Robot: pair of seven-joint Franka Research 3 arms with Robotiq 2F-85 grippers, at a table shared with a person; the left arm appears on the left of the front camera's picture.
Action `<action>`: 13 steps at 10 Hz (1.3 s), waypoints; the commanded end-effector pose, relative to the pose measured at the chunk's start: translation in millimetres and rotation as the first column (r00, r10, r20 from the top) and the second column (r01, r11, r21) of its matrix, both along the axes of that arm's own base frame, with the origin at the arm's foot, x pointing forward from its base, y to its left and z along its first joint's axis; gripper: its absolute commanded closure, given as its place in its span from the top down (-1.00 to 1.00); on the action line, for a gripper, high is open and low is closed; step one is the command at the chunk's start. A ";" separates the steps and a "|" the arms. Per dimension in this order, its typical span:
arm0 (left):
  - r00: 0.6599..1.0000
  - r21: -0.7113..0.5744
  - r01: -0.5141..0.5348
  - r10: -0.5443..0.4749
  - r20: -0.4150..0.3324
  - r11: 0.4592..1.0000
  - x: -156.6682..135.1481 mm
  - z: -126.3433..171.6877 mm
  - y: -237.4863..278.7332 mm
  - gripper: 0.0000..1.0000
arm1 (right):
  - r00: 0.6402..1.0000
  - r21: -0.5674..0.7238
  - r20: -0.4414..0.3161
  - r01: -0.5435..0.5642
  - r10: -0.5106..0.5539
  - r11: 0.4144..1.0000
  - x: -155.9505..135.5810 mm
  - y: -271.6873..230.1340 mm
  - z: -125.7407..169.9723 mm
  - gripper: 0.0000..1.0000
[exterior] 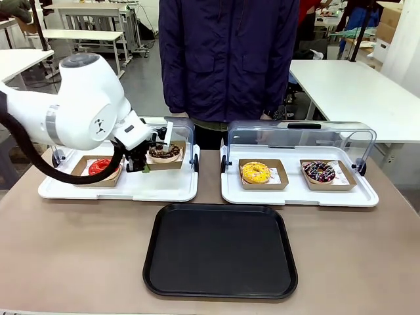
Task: Move the second donut from the left to the tray.
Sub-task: Pick up the Paper togo box containing the Donut indicated by the person and place it on the Handle tray.
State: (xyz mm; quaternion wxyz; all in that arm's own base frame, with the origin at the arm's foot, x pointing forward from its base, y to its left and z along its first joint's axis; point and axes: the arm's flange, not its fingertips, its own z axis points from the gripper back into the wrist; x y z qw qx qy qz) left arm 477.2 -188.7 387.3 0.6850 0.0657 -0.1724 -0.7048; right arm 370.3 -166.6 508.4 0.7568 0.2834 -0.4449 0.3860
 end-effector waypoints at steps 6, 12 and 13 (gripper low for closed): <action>0.998 -0.005 -0.060 0.059 -0.022 0.998 -120.7 26.1 -12.1 -0.96 | 0.999 0.014 0.036 -0.007 0.006 1.000 3.3 -0.1 1.6 1.00; 0.996 -0.035 0.013 -0.016 -0.088 0.999 -171.5 -2.3 -83.5 -0.96 | 0.999 0.014 0.036 -0.007 0.006 1.000 3.3 -0.1 1.6 1.00; 0.996 -0.034 0.016 -0.019 -0.082 0.999 -176.8 -7.0 -94.5 -0.96 | 0.999 0.014 0.036 -0.007 0.006 1.000 3.3 -0.1 1.6 1.00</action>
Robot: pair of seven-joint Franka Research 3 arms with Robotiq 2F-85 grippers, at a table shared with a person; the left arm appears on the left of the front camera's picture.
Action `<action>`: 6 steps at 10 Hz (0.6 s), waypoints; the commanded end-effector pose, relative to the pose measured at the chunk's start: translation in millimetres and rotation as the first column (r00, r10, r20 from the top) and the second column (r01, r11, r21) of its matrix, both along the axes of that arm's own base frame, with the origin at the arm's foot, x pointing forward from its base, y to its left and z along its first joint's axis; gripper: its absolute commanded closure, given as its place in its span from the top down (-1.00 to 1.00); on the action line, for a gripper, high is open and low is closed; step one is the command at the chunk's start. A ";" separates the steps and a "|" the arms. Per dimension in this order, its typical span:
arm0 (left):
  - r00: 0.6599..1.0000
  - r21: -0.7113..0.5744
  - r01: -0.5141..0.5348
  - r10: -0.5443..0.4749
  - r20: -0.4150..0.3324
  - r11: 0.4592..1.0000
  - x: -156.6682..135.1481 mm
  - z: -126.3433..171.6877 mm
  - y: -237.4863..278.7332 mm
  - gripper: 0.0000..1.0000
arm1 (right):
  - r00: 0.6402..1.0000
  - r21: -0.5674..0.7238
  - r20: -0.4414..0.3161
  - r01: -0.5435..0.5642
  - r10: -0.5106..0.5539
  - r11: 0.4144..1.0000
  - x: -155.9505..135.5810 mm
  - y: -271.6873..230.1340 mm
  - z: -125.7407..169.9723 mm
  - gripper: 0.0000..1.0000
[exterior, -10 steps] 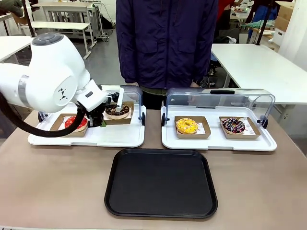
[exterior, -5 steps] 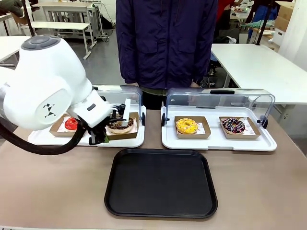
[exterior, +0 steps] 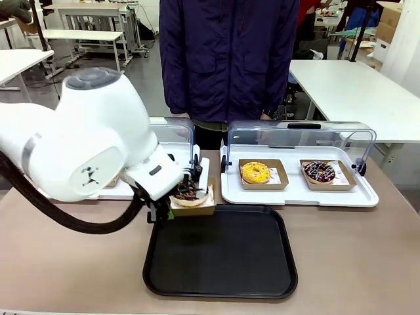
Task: Move the second donut from the left to the tray.
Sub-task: Pick up the Paper togo box containing the Donut indicated by the person and place it on the Handle tray.
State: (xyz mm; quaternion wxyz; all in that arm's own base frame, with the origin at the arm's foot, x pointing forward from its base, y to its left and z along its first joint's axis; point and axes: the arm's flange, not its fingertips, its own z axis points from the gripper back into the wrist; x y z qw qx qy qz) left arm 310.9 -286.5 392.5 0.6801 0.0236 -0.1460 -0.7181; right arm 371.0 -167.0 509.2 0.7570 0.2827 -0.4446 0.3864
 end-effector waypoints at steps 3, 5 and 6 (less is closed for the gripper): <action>1.000 -0.020 -0.002 0.003 0.018 1.000 -28.2 -34.8 -30.0 -0.96 | 0.999 0.015 0.035 -0.007 0.006 1.000 2.6 0.4 0.8 1.00; 1.000 -0.003 0.004 -0.004 0.009 1.000 -36.3 -54.3 -50.9 -0.96 | 0.999 0.015 0.035 -0.007 0.006 1.000 2.6 0.4 0.8 1.00; 1.000 0.013 0.012 -0.012 0.011 1.000 -42.1 -58.4 -57.4 -0.96 | 0.999 0.015 0.035 -0.007 0.006 1.000 2.6 0.4 0.8 1.00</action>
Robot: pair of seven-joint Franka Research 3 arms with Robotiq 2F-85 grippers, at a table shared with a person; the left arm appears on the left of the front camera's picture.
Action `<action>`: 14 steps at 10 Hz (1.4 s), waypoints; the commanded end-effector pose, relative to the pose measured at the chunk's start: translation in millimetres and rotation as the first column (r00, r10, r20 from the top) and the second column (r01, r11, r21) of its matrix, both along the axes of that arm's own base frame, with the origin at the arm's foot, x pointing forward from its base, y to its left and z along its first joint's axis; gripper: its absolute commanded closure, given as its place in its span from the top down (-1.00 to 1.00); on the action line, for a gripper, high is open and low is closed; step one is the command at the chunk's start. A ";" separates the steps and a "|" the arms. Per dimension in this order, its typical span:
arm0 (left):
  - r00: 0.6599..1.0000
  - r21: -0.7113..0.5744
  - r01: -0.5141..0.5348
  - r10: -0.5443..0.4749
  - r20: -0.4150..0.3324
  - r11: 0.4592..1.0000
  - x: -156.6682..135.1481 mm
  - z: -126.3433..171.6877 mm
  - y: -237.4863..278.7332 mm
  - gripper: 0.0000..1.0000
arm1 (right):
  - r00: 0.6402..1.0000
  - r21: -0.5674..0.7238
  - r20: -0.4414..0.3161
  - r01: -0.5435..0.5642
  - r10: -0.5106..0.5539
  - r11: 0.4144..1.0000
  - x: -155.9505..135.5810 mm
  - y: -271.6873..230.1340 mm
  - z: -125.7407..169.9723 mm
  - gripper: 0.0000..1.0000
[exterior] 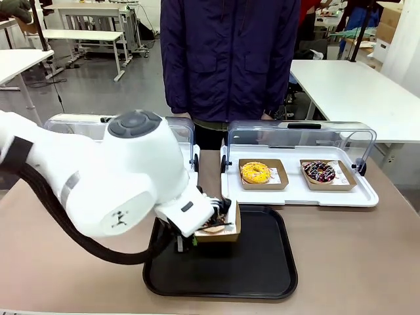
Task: Move the second donut from the left to the tray.
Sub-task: Pick up the Paper togo box containing the Donut indicated by the person and place it on the Handle tray.
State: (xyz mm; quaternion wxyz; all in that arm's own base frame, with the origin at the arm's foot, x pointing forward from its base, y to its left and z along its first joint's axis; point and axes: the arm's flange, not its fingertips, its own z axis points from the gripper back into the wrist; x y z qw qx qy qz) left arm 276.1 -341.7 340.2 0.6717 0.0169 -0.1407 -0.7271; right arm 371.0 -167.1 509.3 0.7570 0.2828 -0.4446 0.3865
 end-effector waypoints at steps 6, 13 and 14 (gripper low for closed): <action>0.999 0.062 -0.028 0.027 0.027 0.998 -18.2 -35.3 -18.8 -0.96 | 0.999 0.015 0.035 -0.007 0.006 1.000 2.6 0.4 0.7 1.00; 0.999 0.073 -0.009 0.006 0.035 0.997 -14.5 -17.6 -22.0 1.00 | 0.999 0.015 0.035 -0.007 0.006 1.000 2.6 0.4 0.7 1.00; 1.000 0.072 -0.009 0.007 0.031 0.997 -13.1 -9.2 -20.3 1.00 | 0.999 0.015 0.035 -0.007 0.006 1.000 2.6 0.4 0.7 1.00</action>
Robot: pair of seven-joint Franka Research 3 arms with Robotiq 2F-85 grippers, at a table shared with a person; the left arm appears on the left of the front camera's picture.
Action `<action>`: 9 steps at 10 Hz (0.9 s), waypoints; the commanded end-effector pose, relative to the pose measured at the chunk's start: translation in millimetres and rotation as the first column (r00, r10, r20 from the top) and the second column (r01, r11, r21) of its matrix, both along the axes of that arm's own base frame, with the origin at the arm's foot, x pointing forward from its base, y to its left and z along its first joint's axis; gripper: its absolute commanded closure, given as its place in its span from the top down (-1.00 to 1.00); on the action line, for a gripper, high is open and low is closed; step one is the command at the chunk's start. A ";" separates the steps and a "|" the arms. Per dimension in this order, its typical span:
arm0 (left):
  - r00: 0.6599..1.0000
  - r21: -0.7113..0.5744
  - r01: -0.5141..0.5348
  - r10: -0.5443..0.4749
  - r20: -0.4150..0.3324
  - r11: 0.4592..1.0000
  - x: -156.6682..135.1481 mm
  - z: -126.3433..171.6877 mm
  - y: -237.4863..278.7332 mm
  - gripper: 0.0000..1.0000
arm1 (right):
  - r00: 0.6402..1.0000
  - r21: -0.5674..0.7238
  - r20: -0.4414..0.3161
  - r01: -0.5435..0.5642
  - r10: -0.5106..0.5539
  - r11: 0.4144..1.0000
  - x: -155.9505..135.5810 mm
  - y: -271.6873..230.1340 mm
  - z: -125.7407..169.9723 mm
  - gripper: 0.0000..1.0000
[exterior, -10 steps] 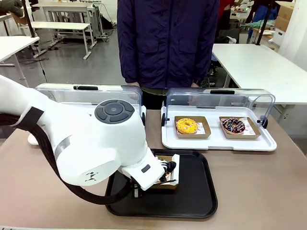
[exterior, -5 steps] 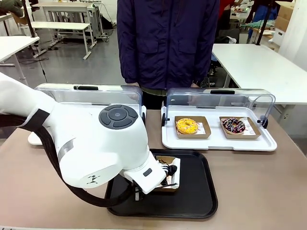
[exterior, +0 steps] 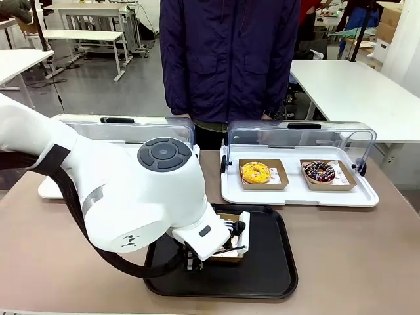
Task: Move the second donut from the left to the tray.
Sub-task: Pick up the Paper togo box containing the Donut indicated by the person and place it on the Handle tray.
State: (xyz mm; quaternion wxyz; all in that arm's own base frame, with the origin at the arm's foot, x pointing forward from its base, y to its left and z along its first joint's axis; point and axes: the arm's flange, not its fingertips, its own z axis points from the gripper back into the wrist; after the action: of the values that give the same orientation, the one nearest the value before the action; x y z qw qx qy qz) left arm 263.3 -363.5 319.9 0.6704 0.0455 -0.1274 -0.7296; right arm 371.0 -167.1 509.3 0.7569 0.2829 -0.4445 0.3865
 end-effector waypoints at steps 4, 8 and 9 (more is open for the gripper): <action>1.000 -0.012 0.001 -0.001 0.017 1.000 -1.9 52.2 12.6 1.00 | 0.999 0.015 0.035 -0.006 0.006 1.000 2.6 0.4 0.7 1.00; 1.000 -0.001 0.012 -0.012 0.017 1.000 -1.7 72.4 20.7 1.00 | 0.999 0.015 0.035 -0.006 0.006 1.000 2.6 0.4 0.7 1.00; 0.999 -0.005 -0.014 0.014 0.048 1.000 -3.1 59.9 10.2 1.00 | 0.999 0.015 0.035 -0.006 0.006 1.000 2.6 0.4 0.7 1.00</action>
State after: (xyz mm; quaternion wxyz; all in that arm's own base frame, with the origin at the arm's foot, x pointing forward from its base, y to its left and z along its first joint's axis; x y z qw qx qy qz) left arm 261.4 -350.3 383.4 0.6704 0.0636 -0.1430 -0.7253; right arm 371.0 -167.0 509.3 0.7569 0.2830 -0.4445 0.3866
